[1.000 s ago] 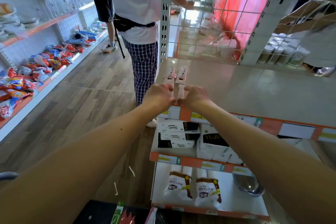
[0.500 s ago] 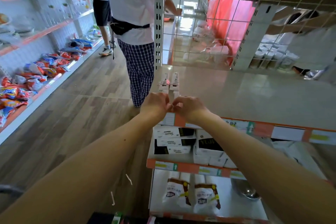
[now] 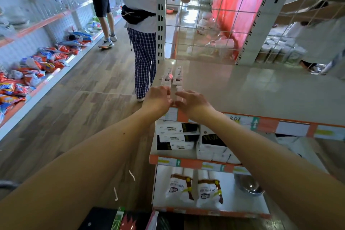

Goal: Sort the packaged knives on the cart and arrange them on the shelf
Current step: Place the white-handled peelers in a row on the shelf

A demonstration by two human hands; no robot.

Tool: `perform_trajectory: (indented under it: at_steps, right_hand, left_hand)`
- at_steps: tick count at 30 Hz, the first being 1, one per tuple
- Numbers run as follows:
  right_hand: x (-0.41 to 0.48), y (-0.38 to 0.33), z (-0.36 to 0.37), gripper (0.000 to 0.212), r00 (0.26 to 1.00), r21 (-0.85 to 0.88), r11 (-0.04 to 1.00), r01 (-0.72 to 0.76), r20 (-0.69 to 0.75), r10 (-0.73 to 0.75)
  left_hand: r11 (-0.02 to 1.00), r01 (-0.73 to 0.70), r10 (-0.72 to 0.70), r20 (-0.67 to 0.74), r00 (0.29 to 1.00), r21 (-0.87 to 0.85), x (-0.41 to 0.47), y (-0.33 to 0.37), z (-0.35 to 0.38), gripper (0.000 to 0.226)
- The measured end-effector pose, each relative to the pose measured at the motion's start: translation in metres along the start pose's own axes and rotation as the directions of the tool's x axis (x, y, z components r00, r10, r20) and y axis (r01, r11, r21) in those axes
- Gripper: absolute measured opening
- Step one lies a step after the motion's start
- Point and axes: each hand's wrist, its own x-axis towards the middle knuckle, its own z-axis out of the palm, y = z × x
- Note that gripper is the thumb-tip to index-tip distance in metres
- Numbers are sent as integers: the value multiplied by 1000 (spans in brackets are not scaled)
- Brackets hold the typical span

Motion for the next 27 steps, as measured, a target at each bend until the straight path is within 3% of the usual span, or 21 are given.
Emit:
perform_trajectory:
  at_steps: [7, 13, 22, 27]
  right_hand:
    - [-37, -9, -2, 48, 990, 57, 993, -108, -82, 112]
    - [-87, -15, 33, 50, 977, 71, 984, -162, -128, 170]
    - [-130, 21, 144, 48, 970, 40, 973, -228, 91, 223]
    - [-155, 57, 223, 48, 958, 51, 974, -221, 197, 208]
  left_hand:
    - [996, -74, 75, -29, 997, 51, -32, -19, -19, 51]
    - [983, -171, 175, -55, 983, 65, -84, -38, -8, 48]
    - [998, -33, 38, 92, 995, -60, -156, -87, 105, 42]
    - [999, 7, -16, 216, 976, 42, -196, -119, 198, 41]
